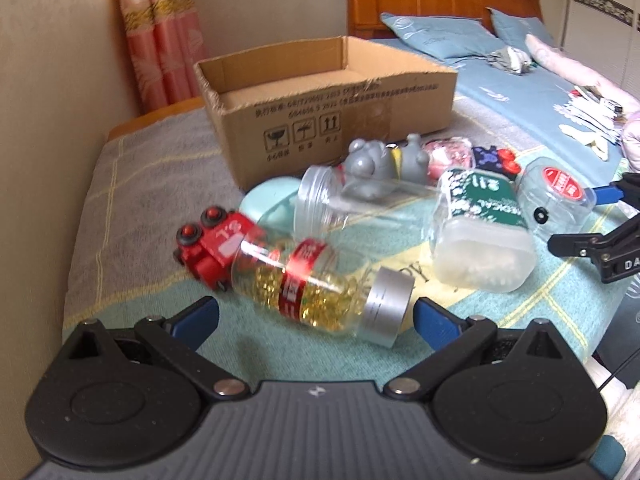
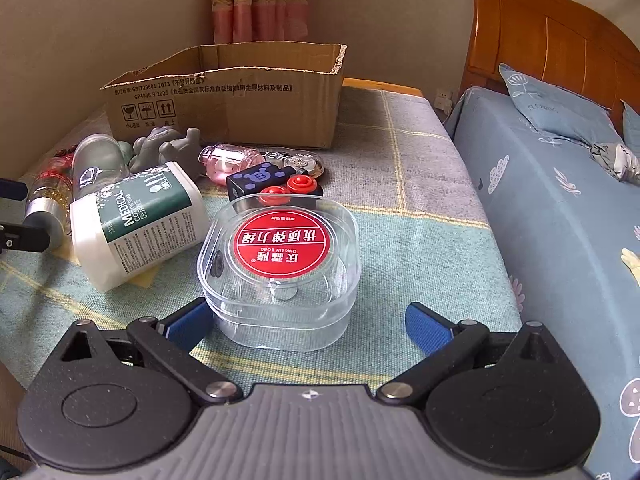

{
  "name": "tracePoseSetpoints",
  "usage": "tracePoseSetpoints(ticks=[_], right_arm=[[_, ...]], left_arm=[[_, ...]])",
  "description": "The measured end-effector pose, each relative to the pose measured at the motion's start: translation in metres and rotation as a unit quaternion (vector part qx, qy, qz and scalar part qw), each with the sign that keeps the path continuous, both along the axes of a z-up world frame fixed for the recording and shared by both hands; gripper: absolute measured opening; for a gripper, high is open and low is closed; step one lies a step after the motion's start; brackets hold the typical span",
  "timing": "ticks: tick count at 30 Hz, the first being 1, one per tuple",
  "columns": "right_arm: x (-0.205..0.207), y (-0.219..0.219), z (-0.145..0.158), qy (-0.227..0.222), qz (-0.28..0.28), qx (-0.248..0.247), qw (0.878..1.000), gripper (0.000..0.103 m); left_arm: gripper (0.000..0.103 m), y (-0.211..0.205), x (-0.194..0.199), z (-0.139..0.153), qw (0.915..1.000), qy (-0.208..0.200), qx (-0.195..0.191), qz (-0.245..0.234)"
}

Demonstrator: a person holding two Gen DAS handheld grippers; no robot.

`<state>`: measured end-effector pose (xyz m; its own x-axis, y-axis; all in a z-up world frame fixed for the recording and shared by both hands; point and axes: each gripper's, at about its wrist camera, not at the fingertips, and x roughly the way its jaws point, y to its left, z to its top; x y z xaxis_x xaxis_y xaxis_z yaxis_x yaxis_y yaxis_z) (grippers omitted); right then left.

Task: Organize rigid objects
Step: 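Move left tool toward gold capsule bottle while right tool approaches clear red-label container, then close left tool on capsule bottle while right tool closes on clear container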

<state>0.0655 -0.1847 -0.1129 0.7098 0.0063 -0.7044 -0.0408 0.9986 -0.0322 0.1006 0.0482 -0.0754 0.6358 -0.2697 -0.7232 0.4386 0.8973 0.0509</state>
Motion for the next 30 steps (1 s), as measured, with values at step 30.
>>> tracePoseSetpoints(ticks=[30], right_arm=[[0.007, 0.006, 0.002, 0.015, 0.025, -0.001, 1.000, 0.103]], left_arm=[[0.102, -0.030, 0.008, -0.009, 0.9998, 0.015, -0.007, -0.007]])
